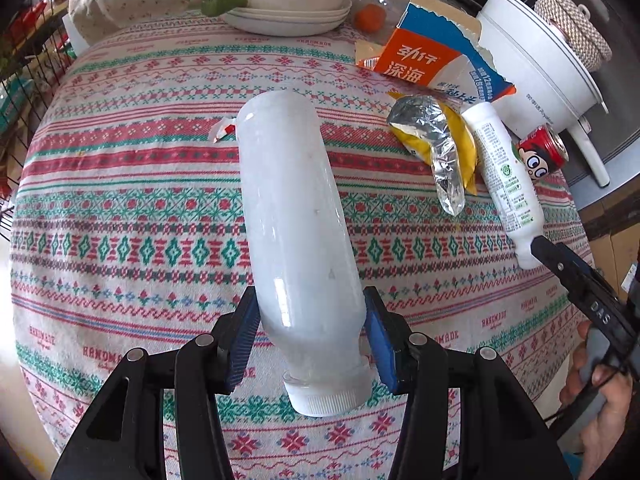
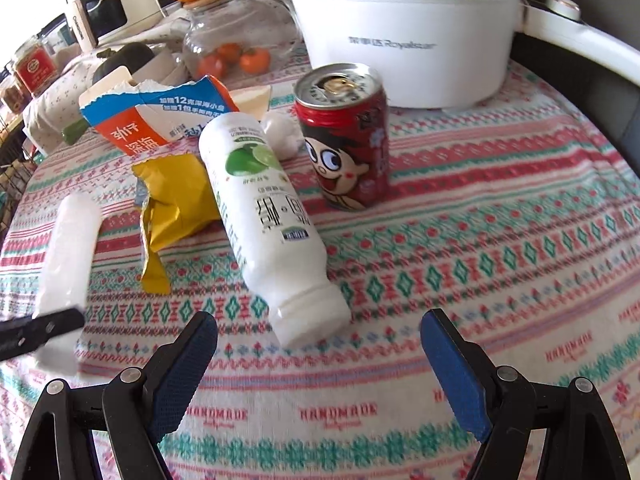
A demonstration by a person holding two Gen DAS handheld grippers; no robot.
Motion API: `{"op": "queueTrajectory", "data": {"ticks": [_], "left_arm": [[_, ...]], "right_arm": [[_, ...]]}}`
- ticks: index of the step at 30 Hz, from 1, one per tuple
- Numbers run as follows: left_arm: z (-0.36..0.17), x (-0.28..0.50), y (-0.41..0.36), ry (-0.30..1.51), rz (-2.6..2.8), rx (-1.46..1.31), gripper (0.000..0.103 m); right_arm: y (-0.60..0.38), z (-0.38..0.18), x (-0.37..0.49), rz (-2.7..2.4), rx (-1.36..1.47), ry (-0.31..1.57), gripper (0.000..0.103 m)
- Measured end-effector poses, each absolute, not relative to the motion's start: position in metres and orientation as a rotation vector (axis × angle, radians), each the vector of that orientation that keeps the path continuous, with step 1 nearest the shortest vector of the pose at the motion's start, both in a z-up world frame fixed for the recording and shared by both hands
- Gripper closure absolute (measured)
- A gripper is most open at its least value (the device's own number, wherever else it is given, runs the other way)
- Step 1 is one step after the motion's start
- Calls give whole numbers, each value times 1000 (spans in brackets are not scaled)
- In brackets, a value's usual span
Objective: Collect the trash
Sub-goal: 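Grasp the green-labelled white drink bottle with the right tool while the left holds its bottle, then carry both white bottles over the white bin with both tools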
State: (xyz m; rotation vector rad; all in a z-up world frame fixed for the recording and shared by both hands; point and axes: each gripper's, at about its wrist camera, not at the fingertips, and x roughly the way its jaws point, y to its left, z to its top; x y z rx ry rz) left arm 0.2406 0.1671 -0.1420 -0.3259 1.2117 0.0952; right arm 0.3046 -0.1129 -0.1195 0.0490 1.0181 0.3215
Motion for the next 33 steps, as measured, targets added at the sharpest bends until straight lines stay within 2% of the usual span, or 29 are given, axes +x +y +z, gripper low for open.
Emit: {"op": "queueTrajectory", "data": {"ticks": [2, 7, 10, 11, 12, 24, 33], "left_arm": [[-142, 232, 169, 1215, 89, -328, 49], [-136, 213, 171, 1206, 75, -333, 49], [-124, 209, 155, 1188, 71, -304, 49], [-121, 206, 153, 1180, 69, -287, 49], [-118, 203, 150, 1172, 64, -274, 50], [-83, 173, 117, 1074, -55, -189, 50], [-71, 152, 93, 1028, -125, -126, 50]], "right_arm": [[-107, -127, 311, 309, 36, 1030, 17], [-97, -141, 317, 317, -22, 1042, 27], [-97, -146, 318, 336, -27, 1055, 45], [-98, -146, 316, 340, -40, 1058, 54], [-98, -145, 313, 349, -58, 1057, 57], [-113, -90, 246, 441, -184, 1016, 58], [-152, -61, 204, 408, -104, 1045, 58]]}}
